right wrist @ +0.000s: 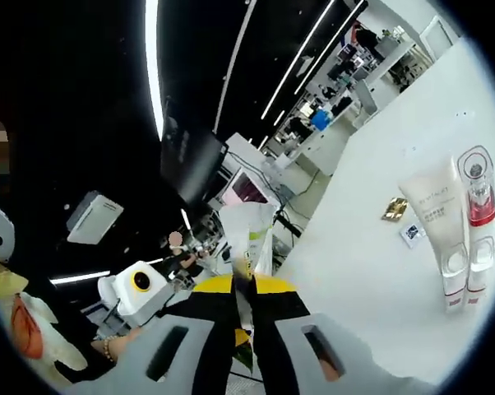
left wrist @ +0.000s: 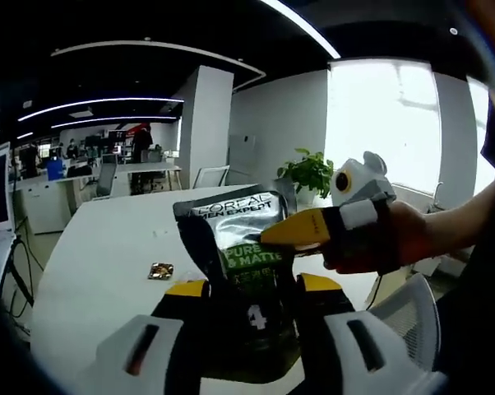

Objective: Arrange the skincare products in the storage area until every visible bottle or jar stands upright without overlapping.

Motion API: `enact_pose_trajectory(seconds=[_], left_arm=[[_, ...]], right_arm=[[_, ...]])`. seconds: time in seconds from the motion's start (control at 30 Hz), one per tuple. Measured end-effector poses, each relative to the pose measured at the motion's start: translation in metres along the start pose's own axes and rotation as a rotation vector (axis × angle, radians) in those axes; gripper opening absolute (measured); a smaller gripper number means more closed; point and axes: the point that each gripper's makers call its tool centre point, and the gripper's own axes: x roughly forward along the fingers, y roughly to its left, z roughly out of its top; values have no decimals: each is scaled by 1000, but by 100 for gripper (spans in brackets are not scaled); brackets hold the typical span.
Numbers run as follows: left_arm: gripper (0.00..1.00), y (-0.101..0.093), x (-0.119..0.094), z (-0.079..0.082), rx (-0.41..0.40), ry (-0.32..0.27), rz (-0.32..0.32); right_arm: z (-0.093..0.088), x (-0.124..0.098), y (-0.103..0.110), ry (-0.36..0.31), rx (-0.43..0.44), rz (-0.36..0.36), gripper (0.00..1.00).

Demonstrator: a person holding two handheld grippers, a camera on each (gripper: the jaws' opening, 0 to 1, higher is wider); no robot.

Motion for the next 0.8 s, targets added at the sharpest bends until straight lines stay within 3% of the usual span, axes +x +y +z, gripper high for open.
enact_pose_trajectory(seconds=[0.2,0.37,0.5,0.6,0.63,0.7,0.8], left_arm=[[47,-3,-5,9,-6,-13,-28],[52,3,-15,18,-61,-43,-68],[55,-1,-22,24,-134,-51,-179],[55,-13,-31,37,-286,-95,-352],[54,-12,-34,44,-330,-121,-382],[50,-11,-38,54,-337,-174,-413],[40,-19,-42,54,-341,-133,-482]], right_arm=[[0,-1,4,7,-12,15,5],[6,-9,6,-12,29,52,5],[11,-15,27,-5,41,156,5],[14,-19,47,6,34,253,5],[14,-20,50,7,32,266,5],[17,-22,61,8,35,314,5],[22,-22,71,-11,35,351,5]])
